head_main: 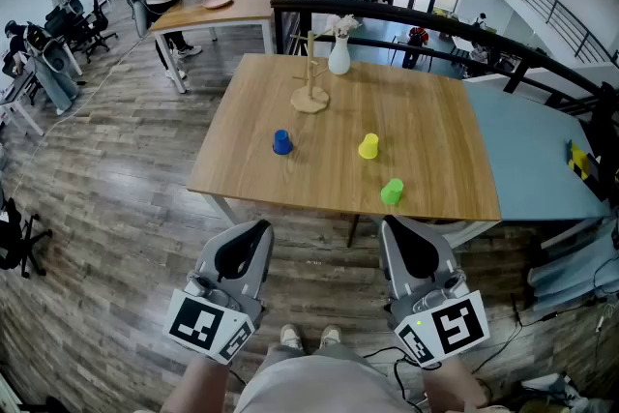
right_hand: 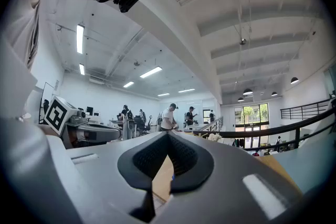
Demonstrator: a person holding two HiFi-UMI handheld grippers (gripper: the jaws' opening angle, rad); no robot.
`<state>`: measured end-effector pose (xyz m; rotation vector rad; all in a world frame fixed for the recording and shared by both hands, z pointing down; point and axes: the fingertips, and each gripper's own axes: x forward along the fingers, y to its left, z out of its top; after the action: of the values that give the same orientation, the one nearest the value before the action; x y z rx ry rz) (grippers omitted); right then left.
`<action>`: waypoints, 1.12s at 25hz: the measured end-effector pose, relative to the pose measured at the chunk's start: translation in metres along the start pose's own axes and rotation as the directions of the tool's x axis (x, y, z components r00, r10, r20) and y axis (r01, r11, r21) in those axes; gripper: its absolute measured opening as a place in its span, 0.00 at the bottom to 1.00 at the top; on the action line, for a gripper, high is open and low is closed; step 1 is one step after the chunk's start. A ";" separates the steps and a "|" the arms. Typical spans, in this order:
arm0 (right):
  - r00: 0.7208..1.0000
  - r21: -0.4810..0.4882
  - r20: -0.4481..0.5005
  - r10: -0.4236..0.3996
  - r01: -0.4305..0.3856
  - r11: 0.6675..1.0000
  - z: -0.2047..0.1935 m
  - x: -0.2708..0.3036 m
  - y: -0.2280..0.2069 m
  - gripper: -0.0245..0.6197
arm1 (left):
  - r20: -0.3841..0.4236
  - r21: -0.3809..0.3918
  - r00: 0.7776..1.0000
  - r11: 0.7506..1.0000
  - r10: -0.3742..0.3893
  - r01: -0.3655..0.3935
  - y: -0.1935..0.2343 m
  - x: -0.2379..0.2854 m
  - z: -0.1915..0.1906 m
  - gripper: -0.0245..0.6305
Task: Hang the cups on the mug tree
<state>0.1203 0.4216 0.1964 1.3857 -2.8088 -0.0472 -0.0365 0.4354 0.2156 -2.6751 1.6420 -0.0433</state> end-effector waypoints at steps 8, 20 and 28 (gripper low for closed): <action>1.000 0.039 0.011 0.006 -0.007 0.999 -0.009 -0.006 -0.008 0.04 | -0.035 -0.006 0.999 1.000 -0.011 0.011 -0.011 0.008 -0.012 0.04; 1.000 0.044 -0.008 0.020 -0.019 0.999 -0.020 -0.017 -0.028 0.04 | -0.049 0.008 0.999 1.000 0.010 -0.010 -0.033 0.017 -0.013 0.04; 0.999 0.042 -0.011 0.048 -0.048 0.998 -0.032 -0.034 -0.038 0.04 | -0.049 0.020 0.998 0.999 0.036 -0.035 -0.055 0.019 -0.019 0.04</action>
<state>0.1721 0.4250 0.2277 1.3207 -2.8478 0.0200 0.0209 0.4439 0.2362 -2.6515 1.6928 -0.1259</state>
